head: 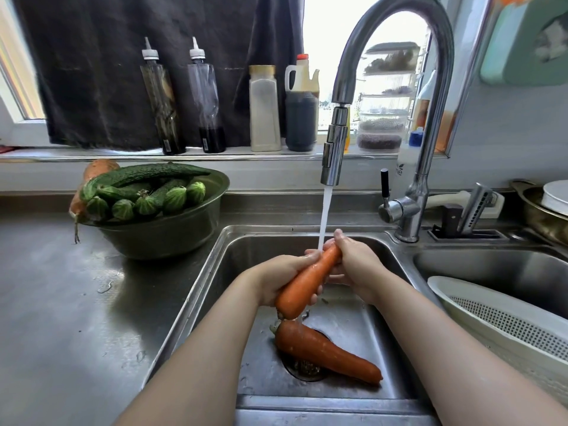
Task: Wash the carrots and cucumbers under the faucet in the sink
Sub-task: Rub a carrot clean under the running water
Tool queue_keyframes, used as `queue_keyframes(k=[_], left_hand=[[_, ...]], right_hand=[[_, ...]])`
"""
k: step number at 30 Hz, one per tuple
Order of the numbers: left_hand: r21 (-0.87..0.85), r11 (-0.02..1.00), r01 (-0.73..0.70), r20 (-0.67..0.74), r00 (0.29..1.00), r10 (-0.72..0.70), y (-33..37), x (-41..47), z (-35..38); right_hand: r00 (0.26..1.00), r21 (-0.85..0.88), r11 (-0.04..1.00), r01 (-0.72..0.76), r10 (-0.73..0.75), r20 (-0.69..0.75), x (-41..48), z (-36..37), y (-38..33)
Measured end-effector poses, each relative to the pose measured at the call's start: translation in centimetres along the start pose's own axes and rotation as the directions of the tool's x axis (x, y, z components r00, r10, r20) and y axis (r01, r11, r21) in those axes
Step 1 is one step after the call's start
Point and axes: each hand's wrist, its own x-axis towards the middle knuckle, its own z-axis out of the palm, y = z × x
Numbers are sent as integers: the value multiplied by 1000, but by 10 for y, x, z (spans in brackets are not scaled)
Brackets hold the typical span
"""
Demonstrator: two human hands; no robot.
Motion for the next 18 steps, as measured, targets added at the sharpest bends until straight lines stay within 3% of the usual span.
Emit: queue_keyframes(k=[4, 8, 10, 14, 18], left_hand=[[-2, 1000, -31, 79, 996, 31, 2, -3, -1], [5, 997, -80, -11, 997, 80, 4, -7, -3], [31, 996, -82, -61, 995, 84, 3, -8, -4], [13, 998, -61, 58, 996, 61, 4, -10, -2], [91, 996, -22, 280, 960, -5, 6, -12, -2]], right_hand=[[999, 33, 999, -17, 18, -34, -8, 3, -6], [974, 182, 983, 6, -47, 222, -14, 4, -7], [967, 147, 989, 23, -60, 249, -15, 8, -5], [999, 83, 997, -7, 11, -50, -10, 19, -7], [966, 346, 938, -20, 107, -234, 3, 10, -8]])
